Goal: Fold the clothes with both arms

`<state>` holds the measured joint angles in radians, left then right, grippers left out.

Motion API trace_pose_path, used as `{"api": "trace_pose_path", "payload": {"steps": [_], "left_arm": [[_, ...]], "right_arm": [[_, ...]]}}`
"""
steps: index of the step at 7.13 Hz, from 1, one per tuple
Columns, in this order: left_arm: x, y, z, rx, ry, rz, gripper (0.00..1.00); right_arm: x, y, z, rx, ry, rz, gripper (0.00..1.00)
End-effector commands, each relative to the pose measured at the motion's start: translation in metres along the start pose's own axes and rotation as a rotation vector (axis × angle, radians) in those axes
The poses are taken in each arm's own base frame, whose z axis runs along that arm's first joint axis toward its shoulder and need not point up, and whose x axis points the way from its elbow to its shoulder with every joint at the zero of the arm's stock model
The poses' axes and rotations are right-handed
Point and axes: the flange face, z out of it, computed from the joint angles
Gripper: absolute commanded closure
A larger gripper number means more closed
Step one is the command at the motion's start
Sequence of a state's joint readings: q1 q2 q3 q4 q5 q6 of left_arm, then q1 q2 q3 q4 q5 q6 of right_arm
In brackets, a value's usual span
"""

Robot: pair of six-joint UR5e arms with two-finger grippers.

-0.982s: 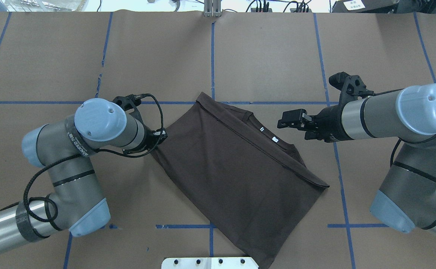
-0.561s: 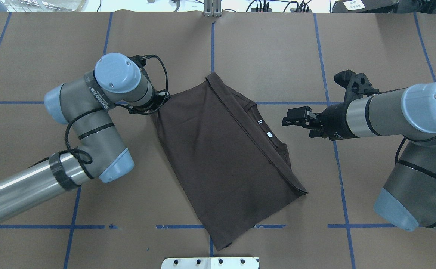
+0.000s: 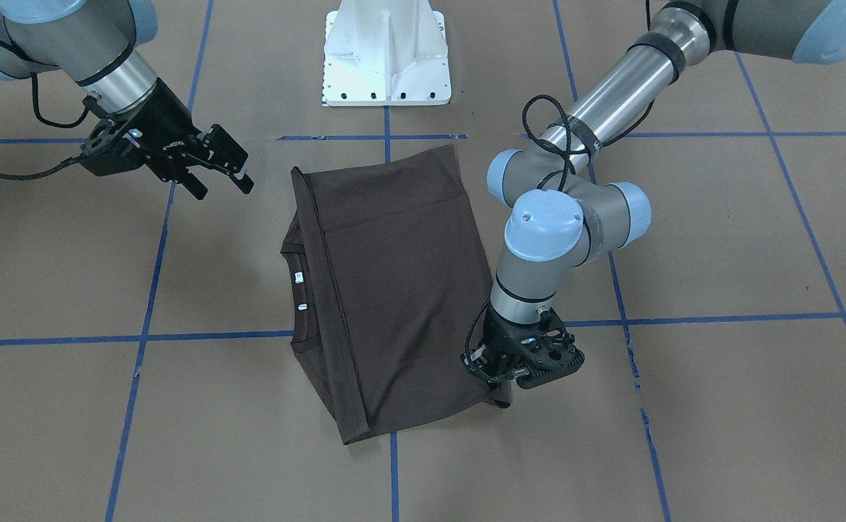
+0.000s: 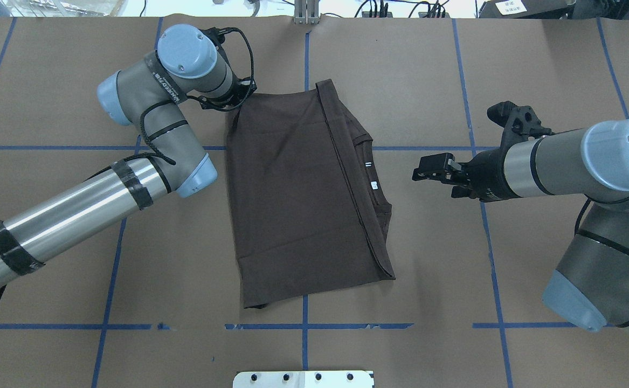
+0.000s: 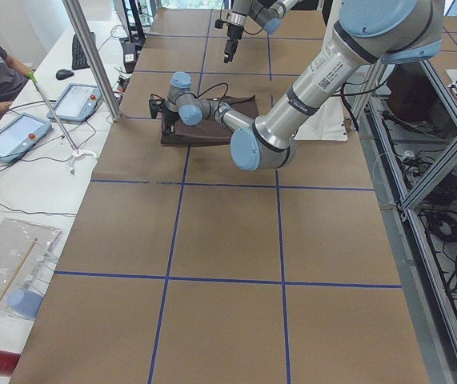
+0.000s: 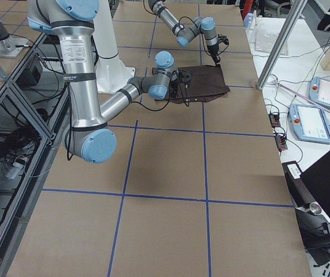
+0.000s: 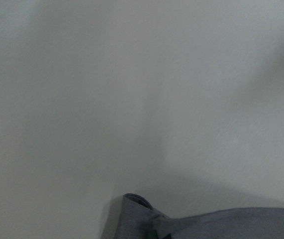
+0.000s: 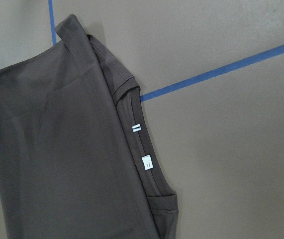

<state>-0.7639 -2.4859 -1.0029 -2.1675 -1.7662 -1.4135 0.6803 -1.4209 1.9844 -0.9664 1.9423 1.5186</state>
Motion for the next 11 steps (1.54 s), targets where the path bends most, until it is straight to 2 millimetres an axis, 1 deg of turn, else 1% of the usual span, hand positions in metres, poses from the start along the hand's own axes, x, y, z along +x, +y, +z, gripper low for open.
{"api": "trace_pose_path", "payload": {"steps": [1,2,3,4,5,6,7,8,9,10,11], "left_arm": [[0.022,-0.007,0.006,0.033,0.055,0.01,1.0],[0.013,-0.01,0.017,0.06,0.072,0.013,0.48],[0.009,-0.012,0.02,0.074,0.083,0.018,0.0],[0.008,-0.014,0.019,0.076,0.084,0.021,0.0],[0.013,-0.023,0.006,0.08,0.101,0.032,0.0],[0.012,-0.025,-0.003,0.032,0.087,0.062,0.0],[-0.003,-0.016,-0.015,-0.001,0.092,0.113,0.0],[-0.04,-0.005,-0.035,0.004,0.123,0.126,0.0],[-0.059,0.004,-0.06,0.0,0.106,0.123,0.0],[-0.049,0.009,-0.089,-0.005,0.084,0.133,0.0],[-0.045,0.013,-0.112,-0.007,0.074,0.148,0.0]], "right_arm": [[0.002,-0.001,0.003,-0.001,0.006,0.002,0.0],[0.003,0.0,0.005,0.001,0.01,0.004,0.0],[0.003,-0.001,0.006,0.004,0.01,0.004,0.0],[0.002,-0.001,0.007,0.007,0.01,0.004,0.0],[0.002,0.0,0.009,0.003,0.013,0.002,0.0],[0.008,0.003,0.023,-0.011,0.069,0.015,0.0],[-0.018,0.007,0.035,-0.019,0.139,-0.01,0.0],[-0.049,0.018,0.05,-0.032,0.225,-0.077,0.0],[-0.079,0.044,0.068,-0.033,0.291,-0.134,0.0],[-0.088,0.066,0.084,-0.049,0.334,-0.155,0.0],[-0.1,0.083,0.111,-0.086,0.351,-0.196,0.0]]}}
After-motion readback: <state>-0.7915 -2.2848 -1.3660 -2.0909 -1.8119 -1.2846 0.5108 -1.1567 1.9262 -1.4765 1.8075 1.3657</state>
